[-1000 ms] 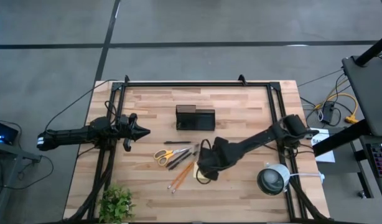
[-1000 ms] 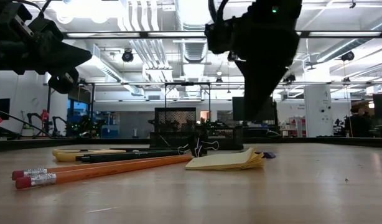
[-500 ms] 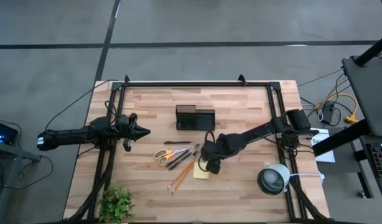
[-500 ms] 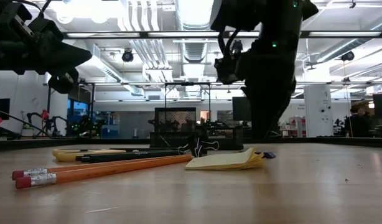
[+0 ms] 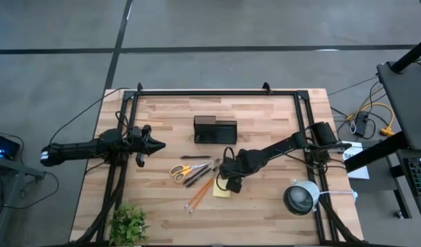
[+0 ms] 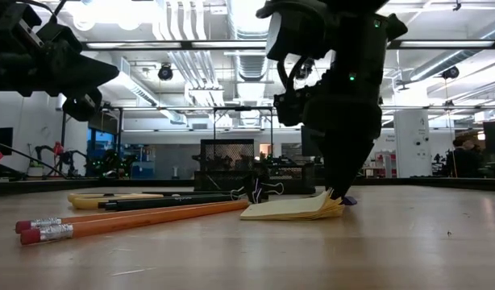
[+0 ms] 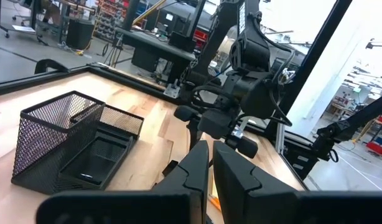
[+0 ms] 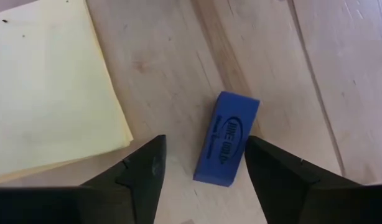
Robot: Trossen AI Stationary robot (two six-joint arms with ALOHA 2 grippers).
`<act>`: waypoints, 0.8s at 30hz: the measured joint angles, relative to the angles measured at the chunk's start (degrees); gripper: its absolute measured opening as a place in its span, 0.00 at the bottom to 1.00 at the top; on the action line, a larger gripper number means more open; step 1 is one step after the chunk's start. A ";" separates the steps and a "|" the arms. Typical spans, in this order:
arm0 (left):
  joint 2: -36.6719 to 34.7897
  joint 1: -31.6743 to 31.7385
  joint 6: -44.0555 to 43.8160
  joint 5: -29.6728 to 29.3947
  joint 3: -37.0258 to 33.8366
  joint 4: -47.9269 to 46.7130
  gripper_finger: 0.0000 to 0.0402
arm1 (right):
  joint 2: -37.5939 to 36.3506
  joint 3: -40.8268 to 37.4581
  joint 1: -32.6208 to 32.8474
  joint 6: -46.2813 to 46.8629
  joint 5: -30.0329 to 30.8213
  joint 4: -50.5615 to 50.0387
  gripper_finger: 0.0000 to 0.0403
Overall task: Pick and place office supplies into organizer
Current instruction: Put the violet eraser into the black organizer bin
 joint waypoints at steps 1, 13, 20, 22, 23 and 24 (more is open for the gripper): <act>0.00 0.00 -0.01 0.00 0.00 -0.02 0.02 | 0.01 0.00 0.00 -0.11 -0.04 0.01 0.49; 0.00 -0.02 -0.01 0.00 0.00 -0.01 0.02 | -0.04 -2.14 -0.13 -0.93 1.26 1.87 0.18; 0.00 -0.02 0.01 0.00 0.00 -0.01 0.02 | 0.09 -1.20 -0.52 -1.35 1.42 1.44 0.11; 0.00 -0.02 0.00 0.00 0.00 -0.01 0.02 | 0.02 -0.09 -0.82 -2.01 1.28 0.60 0.10; 0.00 0.00 0.01 0.00 0.00 -0.01 0.02 | 0.11 0.76 -0.89 -2.74 1.29 -0.08 0.10; 0.00 0.01 -0.01 0.00 0.00 -0.01 0.02 | 0.14 1.67 -0.94 -3.63 2.64 -0.19 0.10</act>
